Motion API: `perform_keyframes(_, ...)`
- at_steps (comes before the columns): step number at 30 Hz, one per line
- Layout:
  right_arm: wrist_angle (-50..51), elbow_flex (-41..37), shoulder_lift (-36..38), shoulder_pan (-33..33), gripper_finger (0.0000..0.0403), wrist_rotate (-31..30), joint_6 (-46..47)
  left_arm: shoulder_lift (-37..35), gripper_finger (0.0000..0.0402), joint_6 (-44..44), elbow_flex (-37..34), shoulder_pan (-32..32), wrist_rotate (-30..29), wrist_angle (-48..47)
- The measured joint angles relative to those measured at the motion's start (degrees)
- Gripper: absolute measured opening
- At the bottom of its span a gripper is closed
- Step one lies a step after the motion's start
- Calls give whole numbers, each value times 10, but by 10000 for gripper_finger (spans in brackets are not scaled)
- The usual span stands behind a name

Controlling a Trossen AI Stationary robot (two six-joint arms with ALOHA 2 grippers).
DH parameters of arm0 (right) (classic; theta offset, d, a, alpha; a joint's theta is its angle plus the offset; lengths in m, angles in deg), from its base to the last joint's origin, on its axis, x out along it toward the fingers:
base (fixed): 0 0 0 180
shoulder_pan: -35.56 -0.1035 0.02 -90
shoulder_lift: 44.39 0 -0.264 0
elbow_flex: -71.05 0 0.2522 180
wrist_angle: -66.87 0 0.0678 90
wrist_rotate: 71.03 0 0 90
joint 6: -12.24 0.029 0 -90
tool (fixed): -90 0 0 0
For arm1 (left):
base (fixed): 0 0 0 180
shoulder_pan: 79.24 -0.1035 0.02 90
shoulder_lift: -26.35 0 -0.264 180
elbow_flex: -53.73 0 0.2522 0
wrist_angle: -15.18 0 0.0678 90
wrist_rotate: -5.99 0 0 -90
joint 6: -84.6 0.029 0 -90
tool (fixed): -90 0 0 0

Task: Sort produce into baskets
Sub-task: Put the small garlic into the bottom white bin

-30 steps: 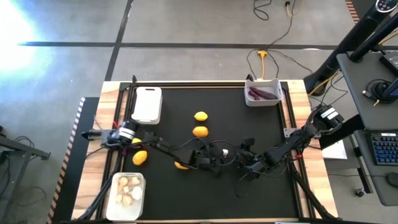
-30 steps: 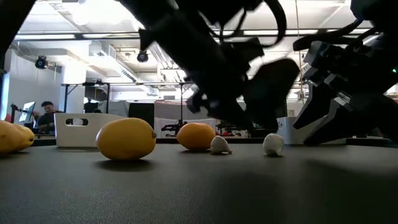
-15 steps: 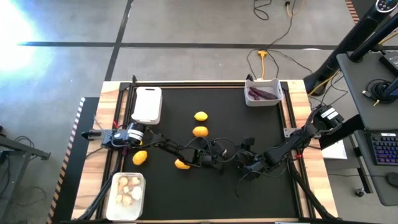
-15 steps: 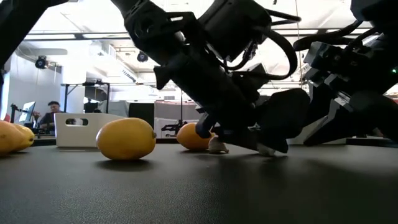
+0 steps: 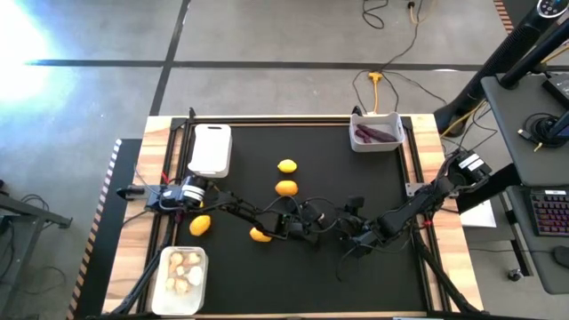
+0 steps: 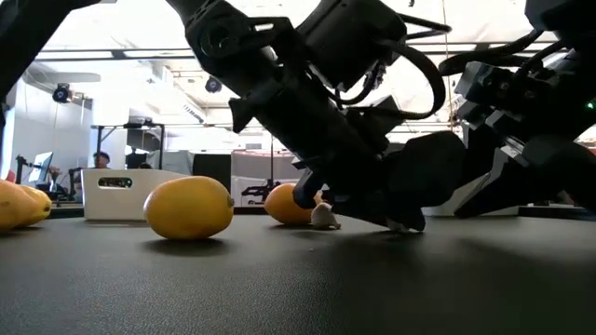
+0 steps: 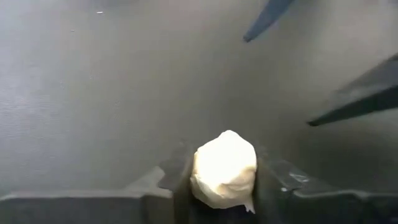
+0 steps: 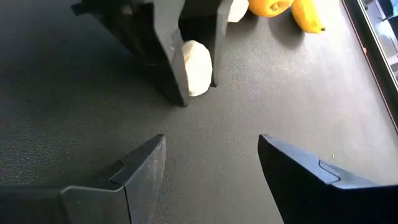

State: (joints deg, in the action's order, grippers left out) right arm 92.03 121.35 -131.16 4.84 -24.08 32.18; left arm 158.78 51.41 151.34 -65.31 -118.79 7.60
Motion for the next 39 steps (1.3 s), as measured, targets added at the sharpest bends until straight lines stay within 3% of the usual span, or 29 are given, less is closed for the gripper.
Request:
perform_keyframes(2, 0, 0, 0, 0, 249, 0, 0, -9, 82, -2, 0, 7, 28, -3)
perform_keyframes(5, 1, 0, 0, 0, 249, 0, 1, -39, 75, 0, 8, 25, 125, -21)
perform_keyframes(8, 2, 0, 0, 0, 249, 0, 4, -86, 76, -8, 20, 59, 185, -107)
perform_keyframes(12, 0, 0, 0, 0, 249, 0, 5, -144, 77, -81, 50, 119, 197, -347)
perform_keyframes(17, -10, -2, 0, 0, 249, 0, 6, -187, 77, -294, 96, 202, 273, -684)
perform_keyframes(21, -25, -2, 0, 0, 249, 0, 2, -209, 78, -461, 102, 277, 340, -818)
perform_keyframes(28, -41, -2, 0, 0, 249, 0, -4, -210, 78, -666, 60, 378, 449, -867)
perform_keyframes(32, -43, -2, 0, 0, 249, 0, -4, -210, 81, -719, 50, 403, 509, -865)
perform_keyframes(39, -45, -2, 0, 0, 249, 0, -4, -210, 106, -759, 9, 408, 508, -867)
